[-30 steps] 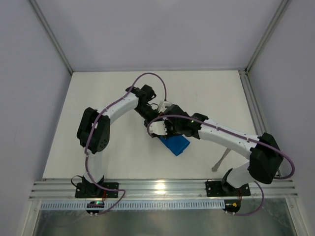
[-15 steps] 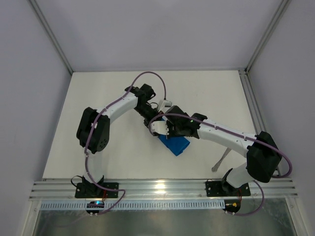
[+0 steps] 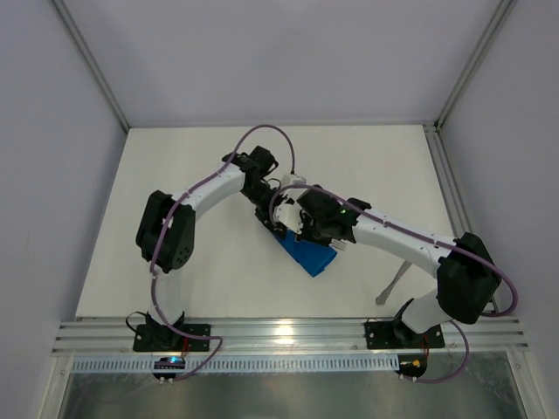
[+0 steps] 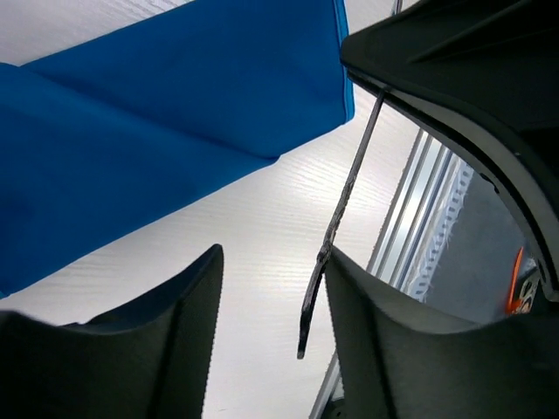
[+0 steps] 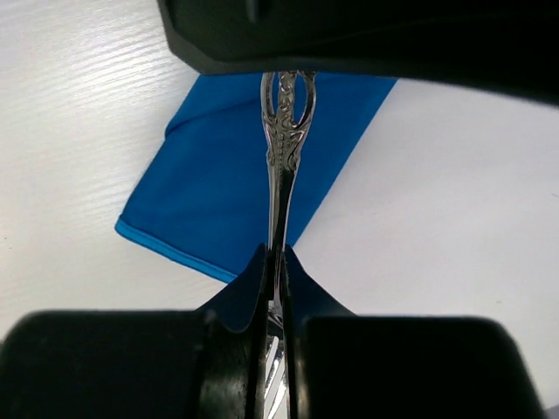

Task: Fold the napkin into a case and place the utensils inside
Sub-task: Pass from the left arm to the right, then insert the fork into the folded napkin.

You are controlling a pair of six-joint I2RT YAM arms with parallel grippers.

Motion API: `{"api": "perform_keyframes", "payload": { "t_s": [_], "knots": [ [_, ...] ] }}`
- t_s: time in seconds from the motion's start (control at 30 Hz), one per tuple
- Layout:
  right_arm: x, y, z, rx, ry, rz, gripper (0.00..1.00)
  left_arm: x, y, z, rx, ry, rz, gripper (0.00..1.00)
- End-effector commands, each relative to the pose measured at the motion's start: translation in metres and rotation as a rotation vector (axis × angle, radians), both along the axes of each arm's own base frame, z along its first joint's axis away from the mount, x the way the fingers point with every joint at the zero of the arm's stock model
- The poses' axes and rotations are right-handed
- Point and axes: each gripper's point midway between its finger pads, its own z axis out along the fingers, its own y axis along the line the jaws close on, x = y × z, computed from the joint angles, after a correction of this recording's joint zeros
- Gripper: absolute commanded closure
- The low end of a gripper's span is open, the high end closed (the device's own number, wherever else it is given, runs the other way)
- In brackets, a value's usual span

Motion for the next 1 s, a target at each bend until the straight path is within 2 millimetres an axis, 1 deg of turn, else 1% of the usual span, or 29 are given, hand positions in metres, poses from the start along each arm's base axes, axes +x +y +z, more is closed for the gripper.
{"api": "perform_keyframes", "payload": {
  "t_s": [0.0,0.03,0.07,0.13,0.17,0.2,0.23,0.33,0.4,0.43,0.5,0.53,0.57,0.67,0.77,0.9,0.97],
  "knots": [
    [-0.017,0.0,-0.004,0.057,0.095,-0.047,0.96,0.016,-0.008,0.026,-0.057,-0.099,0.003,0.46],
    [-0.018,-0.003,-0.007,0.061,0.114,-0.07,0.96,0.018,-0.008,0.029,-0.062,-0.102,0.006,0.44],
    [-0.02,-0.002,-0.008,0.075,0.141,-0.073,0.96,0.019,-0.008,0.032,-0.069,-0.11,0.006,0.34],
    [-0.022,-0.008,-0.015,0.071,0.194,-0.099,0.96,0.025,-0.005,0.038,-0.081,-0.124,0.019,0.22],
    [-0.024,-0.008,-0.018,0.079,0.225,-0.117,0.96,0.028,-0.003,0.043,-0.088,-0.138,0.026,0.05],
    [-0.026,-0.012,-0.025,0.066,0.262,-0.137,0.96,0.034,0.001,0.045,-0.096,-0.15,0.042,0.01],
    [-0.023,-0.016,-0.027,0.072,0.281,-0.169,0.96,0.038,0.003,0.047,-0.1,-0.155,0.055,0.01],
    [-0.028,-0.019,-0.037,0.095,0.368,-0.237,0.96,0.054,0.016,0.05,-0.097,-0.17,0.115,0.01],
    [-0.029,-0.018,-0.041,0.119,0.405,-0.265,0.96,0.063,0.024,0.046,-0.075,-0.175,0.152,0.01],
    [-0.029,-0.019,-0.045,0.116,0.42,-0.279,0.96,0.067,0.028,0.038,-0.039,-0.193,0.167,0.01],
    [-0.03,-0.024,-0.05,0.102,0.461,-0.332,0.96,0.073,0.031,0.03,-0.008,-0.201,0.196,0.01],
    [-0.026,-0.024,-0.049,0.1,0.473,-0.352,0.96,0.075,0.032,0.027,-0.001,-0.207,0.203,0.01],
    [-0.03,-0.029,-0.056,0.067,0.517,-0.382,0.96,0.078,0.033,0.023,0.006,-0.215,0.213,0.01],
    [-0.034,-0.028,-0.063,0.063,0.573,-0.401,0.96,0.082,0.032,0.016,0.013,-0.216,0.227,0.01],
    [-0.035,-0.02,-0.063,0.131,0.624,-0.393,0.96,0.088,0.032,0.009,0.03,-0.22,0.24,0.01],
    [-0.026,-0.02,-0.062,0.137,0.632,-0.417,0.96,0.097,0.035,-0.003,0.073,-0.235,0.25,0.01],
    [-0.027,-0.02,-0.061,0.14,0.661,-0.43,0.96,0.102,0.038,-0.011,0.104,-0.249,0.264,0.01]
  ]
}}
